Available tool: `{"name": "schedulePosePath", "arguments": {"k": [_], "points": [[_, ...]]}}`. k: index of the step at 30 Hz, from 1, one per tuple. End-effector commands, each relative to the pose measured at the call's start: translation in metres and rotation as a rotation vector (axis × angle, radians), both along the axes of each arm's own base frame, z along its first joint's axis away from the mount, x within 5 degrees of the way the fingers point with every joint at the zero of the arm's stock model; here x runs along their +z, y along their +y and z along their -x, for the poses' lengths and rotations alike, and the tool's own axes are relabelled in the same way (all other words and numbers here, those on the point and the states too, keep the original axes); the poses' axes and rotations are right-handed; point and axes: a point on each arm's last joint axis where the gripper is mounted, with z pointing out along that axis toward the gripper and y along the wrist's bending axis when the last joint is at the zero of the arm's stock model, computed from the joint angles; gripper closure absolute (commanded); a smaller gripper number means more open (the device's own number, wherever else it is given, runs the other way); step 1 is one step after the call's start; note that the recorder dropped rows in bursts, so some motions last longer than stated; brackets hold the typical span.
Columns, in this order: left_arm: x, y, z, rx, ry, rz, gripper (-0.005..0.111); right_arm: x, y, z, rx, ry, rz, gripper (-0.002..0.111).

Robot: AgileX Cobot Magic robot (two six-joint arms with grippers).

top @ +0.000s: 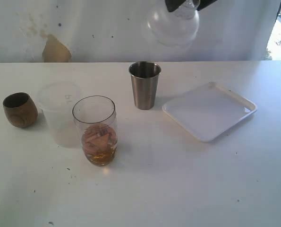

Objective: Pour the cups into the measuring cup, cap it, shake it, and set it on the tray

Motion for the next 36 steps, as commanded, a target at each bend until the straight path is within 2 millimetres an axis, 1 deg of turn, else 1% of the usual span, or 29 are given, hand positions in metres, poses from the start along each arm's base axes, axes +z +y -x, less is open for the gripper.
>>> {"name": "schedulePosePath", "arguments": {"k": [1, 4, 5, 6, 7, 9, 12, 15, 18, 19, 20, 21, 22, 23, 24, 26, 27, 29, 30, 31, 32, 33, 34, 35, 36], "points": [[-0.001, 0.0, 0.0, 0.0, -0.009, 0.007, 0.106, 0.005, -0.014, 0.006, -0.018, -0.021, -0.001, 0.108], [0.0, 0.0, 0.0, 0.0, -0.024, 0.01, 0.106, 0.003, -0.013, 0.006, -0.015, -0.01, -0.007, 0.108], [0.004, 0.0, 0.0, 0.001, -0.075, 0.059, 0.106, 0.002, -0.012, 0.005, -0.009, -0.004, -0.016, 0.108], [0.012, -0.001, -0.001, 0.0, -0.169, 0.198, 0.106, 0.002, -0.012, 0.005, -0.009, -0.005, -0.015, 0.108], [0.019, -0.001, 0.0, -0.003, -0.254, 0.285, 0.106, 0.002, -0.012, 0.005, -0.009, -0.005, -0.015, 0.108], [0.037, 0.001, 0.004, -0.013, -0.457, 0.275, 0.106, 0.002, -0.013, 0.005, -0.011, -0.007, -0.01, 0.108], [0.057, 0.002, 0.013, -0.027, -0.706, 0.246, 0.106, 0.002, -0.013, 0.005, -0.009, -0.006, -0.008, 0.108], [0.072, 0.002, 0.024, -0.062, -0.908, 0.279, 0.106, 0.001, -0.012, 0.005, -0.01, -0.004, -0.007, 0.108], [0.081, 0.002, 0.034, -0.084, -1.055, 0.278, 0.106, 0.001, -0.012, 0.005, -0.01, -0.004, -0.007, 0.108], [0.083, 0.002, 0.037, -0.107, -1.098, 0.316, 0.106, 0.001, -0.012, 0.005, -0.008, -0.005, -0.006, 0.108], [0.085, 0.002, 0.04, -0.166, -1.142, 0.423, 0.106, 0.001, -0.012, 0.005, -0.007, -0.006, -0.005, 0.108], [0.085, 0.0, 0.041, -0.245, -1.145, 0.529, 0.106, 0.001, -0.012, 0.005, -0.007, -0.006, -0.005, 0.108], [0.081, -0.009, 0.034, -0.357, -1.023, 0.595, 0.106, 0.001, -0.012, 0.005, -0.007, -0.006, -0.005, 0.108], [0.077, -0.015, 0.029, -0.398, -0.936, 0.598, 0.106, 0.001, -0.012, 0.005, -0.007, -0.006, -0.005, 0.108], [0.075, -0.03, 0.024, -0.497, -0.764, 0.523, 0.106, 0.001, -0.012, 0.005, -0.007, -0.006, -0.005, 0.108], [0.078, -0.04, 0.022, -0.54, -0.624, 0.361, 0.106, 0.001, -0.012, 0.005, -0.007, -0.006, -0.005, 0.108], [0.083, -0.041, 0.018, -0.526, -0.558, 0.33, 0.106, 0.001, -0.012, 0.005, -0.007, -0.006, -0.005, 0.108], [0.095, -0.037, 0.008, -0.461, -0.445, 0.352, 0.106, 0.001, -0.012, 0.005, -0.007, -0.006, -0.005, 0.108], [0.107, -0.034, -0.005, -0.409, -0.342, 0.39, 0.106, 0.001, -0.012, 0.005, -0.007, -0.006, -0.005, 0.108], [0.114, -0.035, -0.012, -0.42, -0.283, 0.395, 0.106, 0.001, -0.012, 0.005, -0.007, -0.006, -0.005, 0.108], [0.119, -0.037, -0.018, -0.439, -0.22, 0.416, 0.106, 0.001, -0.012, 0.005, -0.007, -0.006, -0.005, 0.108], [0.129, -0.042, -0.029, -0.491, -0.1, 0.363, 0.106, 0.001, -0.012, 0.005, -0.007, -0.006, -0.005, 0.108], [0.138, -0.046, -0.038, -0.541, -0.042, 0.422, 0.106, 0.001, -0.012, 0.005, -0.007, -0.006, -0.005, 0.108], [0.141, -0.05, -0.045, -0.59, 0.007, 0.437, 0.106, 0.001, -0.012, 0.005, -0.007, -0.006, -0.005, 0.108], [0.149, -0.054, -0.059, -0.66, 0.064, 0.433, 0.106, 0.001, -0.012, 0.005, -0.007, -0.006, -0.005, 0.108]]}}
